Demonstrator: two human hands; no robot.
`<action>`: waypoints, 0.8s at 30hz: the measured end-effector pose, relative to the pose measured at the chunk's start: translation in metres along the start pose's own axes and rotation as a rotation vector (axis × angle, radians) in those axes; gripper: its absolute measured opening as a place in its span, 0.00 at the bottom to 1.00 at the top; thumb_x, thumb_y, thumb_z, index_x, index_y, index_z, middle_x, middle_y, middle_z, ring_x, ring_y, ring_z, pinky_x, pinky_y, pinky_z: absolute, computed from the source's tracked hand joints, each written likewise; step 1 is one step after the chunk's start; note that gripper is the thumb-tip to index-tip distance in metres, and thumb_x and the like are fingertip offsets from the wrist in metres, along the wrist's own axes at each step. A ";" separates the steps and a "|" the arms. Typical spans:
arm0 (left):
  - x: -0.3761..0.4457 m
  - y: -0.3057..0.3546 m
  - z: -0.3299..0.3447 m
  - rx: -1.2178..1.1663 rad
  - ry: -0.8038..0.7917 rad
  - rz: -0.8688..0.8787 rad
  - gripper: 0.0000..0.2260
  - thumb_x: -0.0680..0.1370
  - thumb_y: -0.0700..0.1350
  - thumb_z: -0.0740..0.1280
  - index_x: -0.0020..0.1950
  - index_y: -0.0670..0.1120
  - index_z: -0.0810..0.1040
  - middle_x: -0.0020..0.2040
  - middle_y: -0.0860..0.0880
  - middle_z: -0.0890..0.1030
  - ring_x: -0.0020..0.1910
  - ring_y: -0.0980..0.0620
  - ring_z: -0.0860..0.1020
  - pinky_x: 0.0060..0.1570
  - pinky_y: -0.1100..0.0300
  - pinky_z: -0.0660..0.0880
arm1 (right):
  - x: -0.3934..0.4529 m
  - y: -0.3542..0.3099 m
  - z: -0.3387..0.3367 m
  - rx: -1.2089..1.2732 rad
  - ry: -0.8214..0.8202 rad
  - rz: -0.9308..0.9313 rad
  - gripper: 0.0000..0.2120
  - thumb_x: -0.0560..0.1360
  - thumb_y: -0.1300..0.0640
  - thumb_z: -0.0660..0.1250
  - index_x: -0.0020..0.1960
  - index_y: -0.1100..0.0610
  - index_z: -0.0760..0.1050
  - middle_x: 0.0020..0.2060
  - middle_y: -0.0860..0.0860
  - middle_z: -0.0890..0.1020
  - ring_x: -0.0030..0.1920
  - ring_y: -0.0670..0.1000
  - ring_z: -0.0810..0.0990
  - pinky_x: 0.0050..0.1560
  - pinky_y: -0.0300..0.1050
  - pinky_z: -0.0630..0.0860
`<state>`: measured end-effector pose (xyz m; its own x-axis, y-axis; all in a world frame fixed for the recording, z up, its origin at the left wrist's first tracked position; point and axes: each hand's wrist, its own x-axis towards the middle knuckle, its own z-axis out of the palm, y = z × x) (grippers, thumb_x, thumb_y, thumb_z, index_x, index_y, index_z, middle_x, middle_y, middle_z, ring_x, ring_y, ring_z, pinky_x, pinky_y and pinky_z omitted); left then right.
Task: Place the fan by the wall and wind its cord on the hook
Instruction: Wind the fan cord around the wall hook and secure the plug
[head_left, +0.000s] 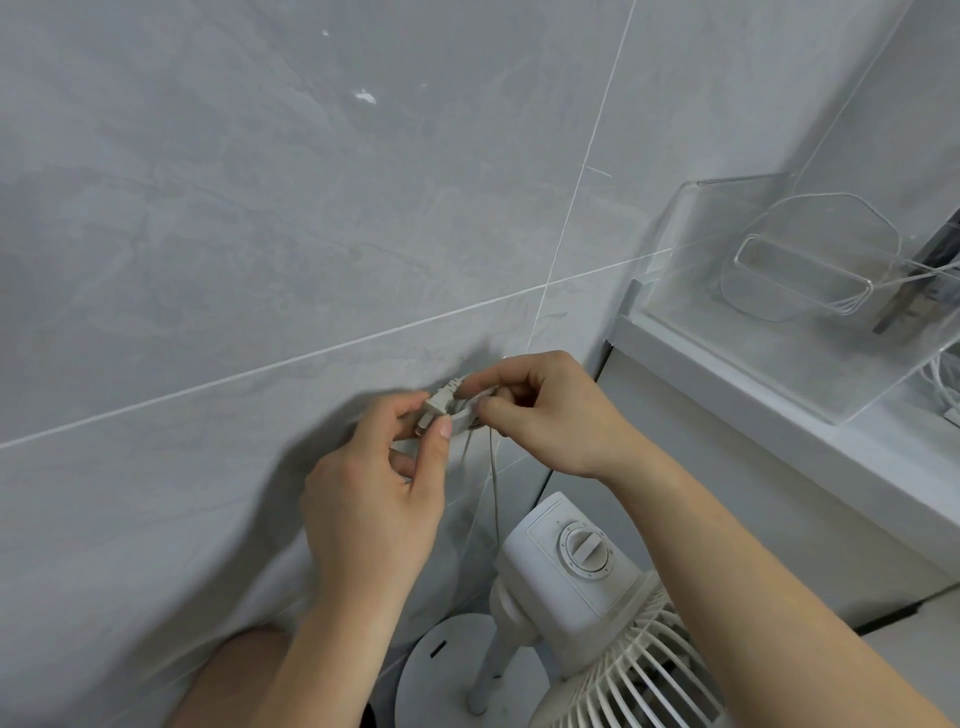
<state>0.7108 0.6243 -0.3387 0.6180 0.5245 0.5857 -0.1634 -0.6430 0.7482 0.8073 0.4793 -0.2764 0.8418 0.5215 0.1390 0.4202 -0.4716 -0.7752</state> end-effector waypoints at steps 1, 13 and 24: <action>0.001 -0.002 -0.002 0.020 0.007 0.000 0.08 0.77 0.54 0.70 0.54 0.54 0.80 0.36 0.55 0.85 0.31 0.55 0.82 0.33 0.56 0.78 | -0.001 0.000 0.000 -0.019 -0.008 -0.006 0.13 0.75 0.64 0.68 0.52 0.51 0.87 0.26 0.49 0.73 0.29 0.46 0.69 0.36 0.38 0.69; -0.002 -0.005 -0.003 0.031 0.065 0.025 0.08 0.75 0.49 0.73 0.52 0.48 0.85 0.32 0.54 0.84 0.34 0.57 0.83 0.33 0.64 0.74 | -0.009 -0.003 -0.002 -0.129 -0.039 -0.097 0.12 0.74 0.64 0.70 0.52 0.50 0.87 0.26 0.42 0.74 0.29 0.43 0.71 0.38 0.32 0.68; 0.002 -0.003 -0.012 0.154 -0.083 -0.056 0.09 0.75 0.54 0.69 0.46 0.51 0.85 0.34 0.55 0.86 0.36 0.54 0.86 0.38 0.53 0.81 | -0.009 -0.001 0.007 -0.320 -0.135 -0.115 0.13 0.71 0.55 0.76 0.52 0.46 0.76 0.30 0.43 0.81 0.32 0.44 0.75 0.40 0.41 0.71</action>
<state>0.7036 0.6340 -0.3355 0.6850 0.5184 0.5120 -0.0114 -0.6950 0.7189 0.7969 0.4798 -0.2808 0.7400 0.6627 0.1150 0.6117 -0.5921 -0.5246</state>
